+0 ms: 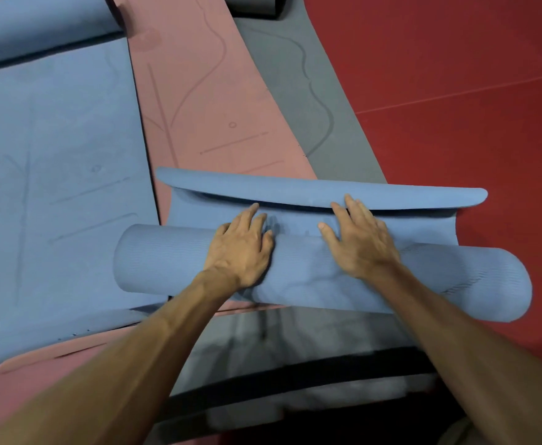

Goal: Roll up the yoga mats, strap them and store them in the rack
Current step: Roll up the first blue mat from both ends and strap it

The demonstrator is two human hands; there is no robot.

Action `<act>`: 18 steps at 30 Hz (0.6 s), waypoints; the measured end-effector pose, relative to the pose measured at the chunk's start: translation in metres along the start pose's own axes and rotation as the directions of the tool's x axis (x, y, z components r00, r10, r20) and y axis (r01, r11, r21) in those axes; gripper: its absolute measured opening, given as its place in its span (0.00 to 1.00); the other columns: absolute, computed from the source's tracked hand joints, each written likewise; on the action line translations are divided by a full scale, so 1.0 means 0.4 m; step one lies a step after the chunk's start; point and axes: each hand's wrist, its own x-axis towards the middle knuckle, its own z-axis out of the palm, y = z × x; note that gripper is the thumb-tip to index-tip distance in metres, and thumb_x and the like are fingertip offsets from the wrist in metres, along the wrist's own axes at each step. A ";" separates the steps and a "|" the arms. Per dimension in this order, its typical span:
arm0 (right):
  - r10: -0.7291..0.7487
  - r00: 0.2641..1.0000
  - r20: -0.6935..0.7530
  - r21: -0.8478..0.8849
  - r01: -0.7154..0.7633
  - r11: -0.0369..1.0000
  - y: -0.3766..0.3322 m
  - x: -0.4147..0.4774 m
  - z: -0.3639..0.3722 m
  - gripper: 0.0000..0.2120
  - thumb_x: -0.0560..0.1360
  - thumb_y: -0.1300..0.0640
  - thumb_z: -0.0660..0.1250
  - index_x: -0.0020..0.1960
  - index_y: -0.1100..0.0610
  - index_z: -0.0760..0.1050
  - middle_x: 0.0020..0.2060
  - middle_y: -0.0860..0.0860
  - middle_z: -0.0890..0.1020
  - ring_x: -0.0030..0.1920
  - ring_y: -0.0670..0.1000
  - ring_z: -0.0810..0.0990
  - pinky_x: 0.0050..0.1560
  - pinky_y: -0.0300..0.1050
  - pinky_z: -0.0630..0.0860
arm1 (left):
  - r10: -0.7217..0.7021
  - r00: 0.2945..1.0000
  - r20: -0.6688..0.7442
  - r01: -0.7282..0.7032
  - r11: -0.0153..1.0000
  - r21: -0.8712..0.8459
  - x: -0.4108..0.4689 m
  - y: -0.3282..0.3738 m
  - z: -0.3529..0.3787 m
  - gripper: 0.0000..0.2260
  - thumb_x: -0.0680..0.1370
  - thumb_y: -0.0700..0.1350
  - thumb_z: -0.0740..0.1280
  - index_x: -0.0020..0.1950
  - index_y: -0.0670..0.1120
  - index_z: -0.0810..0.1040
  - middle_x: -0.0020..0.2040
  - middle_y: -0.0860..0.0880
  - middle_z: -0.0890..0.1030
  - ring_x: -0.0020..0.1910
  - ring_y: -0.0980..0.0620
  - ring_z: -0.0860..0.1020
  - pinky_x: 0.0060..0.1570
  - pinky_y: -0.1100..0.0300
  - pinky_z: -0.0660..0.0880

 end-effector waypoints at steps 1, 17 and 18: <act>0.005 1.000 0.003 0.009 -0.005 1.000 -0.001 0.008 -0.004 0.29 0.81 0.40 0.51 0.77 0.51 0.56 0.78 0.52 0.51 0.78 0.52 0.48 0.75 0.53 0.50 | 0.019 1.000 -0.008 -0.019 0.999 0.026 -0.008 0.003 0.001 0.22 0.83 0.53 0.48 0.76 0.48 0.59 0.79 0.50 0.53 0.76 0.53 0.54 0.72 0.54 0.53; -0.179 0.857 -0.483 -0.068 0.166 0.984 0.014 -0.016 0.039 0.16 0.77 0.52 0.55 0.49 0.56 0.80 0.47 0.51 0.81 0.47 0.56 0.80 0.58 0.55 0.65 | -0.018 0.994 0.112 0.019 1.000 -0.008 0.126 -0.008 -0.019 0.26 0.82 0.54 0.46 0.79 0.52 0.45 0.79 0.55 0.45 0.77 0.59 0.43 0.75 0.55 0.45; -0.203 0.850 -0.486 -0.095 0.179 0.979 0.010 -0.030 0.042 0.16 0.78 0.52 0.54 0.51 0.57 0.79 0.48 0.51 0.81 0.48 0.56 0.80 0.59 0.56 0.64 | -0.020 0.992 0.123 0.022 1.000 -0.015 0.138 -0.009 -0.024 0.26 0.82 0.54 0.46 0.79 0.52 0.45 0.79 0.55 0.44 0.77 0.59 0.43 0.75 0.55 0.46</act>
